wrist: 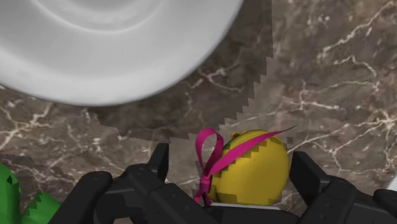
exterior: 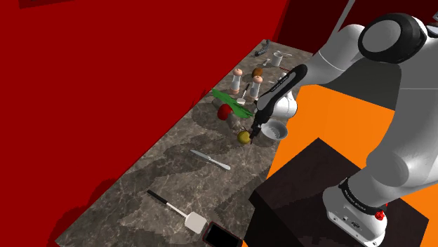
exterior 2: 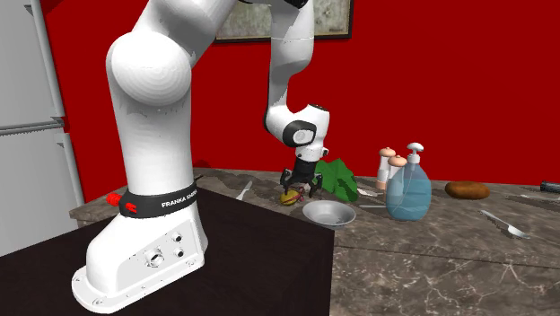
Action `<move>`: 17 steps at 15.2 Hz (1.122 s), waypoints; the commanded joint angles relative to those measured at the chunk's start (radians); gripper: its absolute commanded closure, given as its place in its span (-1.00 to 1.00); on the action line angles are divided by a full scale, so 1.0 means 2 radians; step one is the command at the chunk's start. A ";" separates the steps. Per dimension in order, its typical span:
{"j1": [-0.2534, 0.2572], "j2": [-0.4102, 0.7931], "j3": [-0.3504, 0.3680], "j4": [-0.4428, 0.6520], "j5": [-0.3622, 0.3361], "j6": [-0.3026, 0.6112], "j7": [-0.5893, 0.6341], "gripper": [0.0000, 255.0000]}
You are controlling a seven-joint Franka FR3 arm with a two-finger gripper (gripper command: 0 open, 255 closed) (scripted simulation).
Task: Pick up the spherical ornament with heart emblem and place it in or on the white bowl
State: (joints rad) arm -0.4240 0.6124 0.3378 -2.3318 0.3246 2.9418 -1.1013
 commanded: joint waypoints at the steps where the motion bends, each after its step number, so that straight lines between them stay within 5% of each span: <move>1: 0.000 0.000 0.000 0.000 0.000 0.000 0.000 -1.00; 3: 0.000 0.000 0.000 0.000 0.000 0.000 0.000 -1.00; 4: 0.000 0.000 0.000 0.000 0.000 0.000 0.000 1.00; 17: -0.003 -0.031 0.004 -0.011 0.003 -0.019 0.005 1.00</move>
State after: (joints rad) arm -0.4283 0.5659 0.3436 -2.3498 0.3289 2.9135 -1.0939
